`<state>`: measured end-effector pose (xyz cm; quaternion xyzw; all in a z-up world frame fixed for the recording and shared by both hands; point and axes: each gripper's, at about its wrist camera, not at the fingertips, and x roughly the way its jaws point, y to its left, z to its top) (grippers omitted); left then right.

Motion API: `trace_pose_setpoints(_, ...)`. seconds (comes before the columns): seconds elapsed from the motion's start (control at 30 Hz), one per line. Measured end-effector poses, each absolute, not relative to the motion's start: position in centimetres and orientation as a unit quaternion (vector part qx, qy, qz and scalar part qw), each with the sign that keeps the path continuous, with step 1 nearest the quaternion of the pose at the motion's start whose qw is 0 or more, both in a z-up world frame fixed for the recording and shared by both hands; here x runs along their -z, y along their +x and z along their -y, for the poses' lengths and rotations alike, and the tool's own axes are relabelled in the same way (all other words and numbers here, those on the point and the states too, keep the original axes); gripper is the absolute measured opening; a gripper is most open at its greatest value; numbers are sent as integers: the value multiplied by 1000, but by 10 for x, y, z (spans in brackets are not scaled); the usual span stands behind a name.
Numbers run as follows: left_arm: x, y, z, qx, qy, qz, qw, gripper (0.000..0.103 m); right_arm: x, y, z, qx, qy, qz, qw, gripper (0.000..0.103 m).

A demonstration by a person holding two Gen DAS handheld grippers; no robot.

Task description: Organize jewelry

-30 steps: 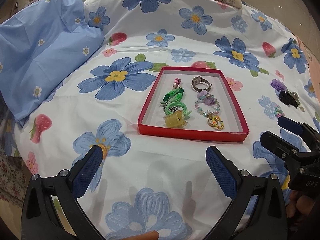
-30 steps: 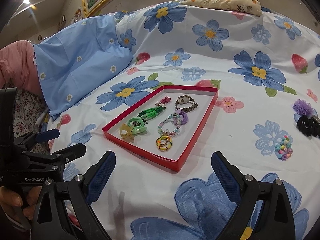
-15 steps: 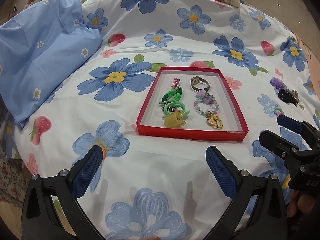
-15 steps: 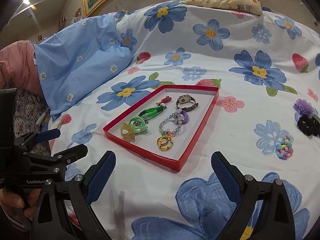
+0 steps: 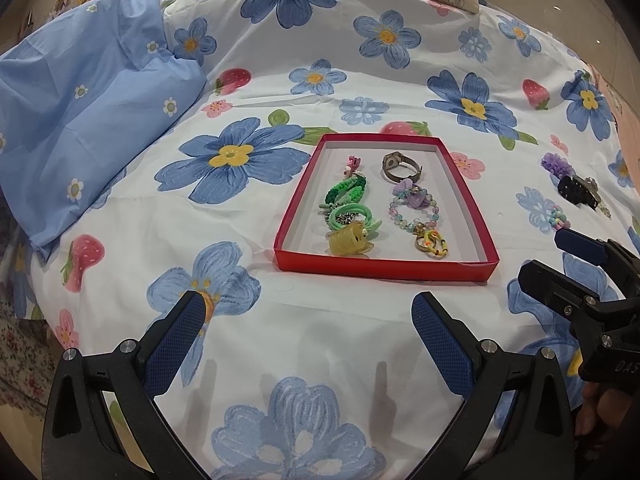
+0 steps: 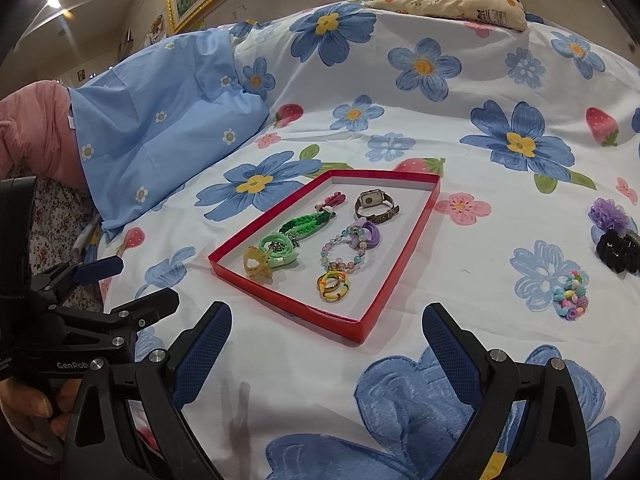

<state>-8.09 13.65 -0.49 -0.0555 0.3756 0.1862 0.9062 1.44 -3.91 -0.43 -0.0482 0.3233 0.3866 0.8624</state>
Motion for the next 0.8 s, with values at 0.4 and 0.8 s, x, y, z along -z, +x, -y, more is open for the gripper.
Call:
trace_pose_setpoints(0.4, 7, -80, -142, -189, -57, -377, 905, 103, 5, 14, 38, -387, -48, -325, 861, 98)
trace_pose_setpoints(0.8, 7, -80, -141, -190, -56, -377, 905, 103, 5, 13, 37, -387, -48, -326, 861, 98)
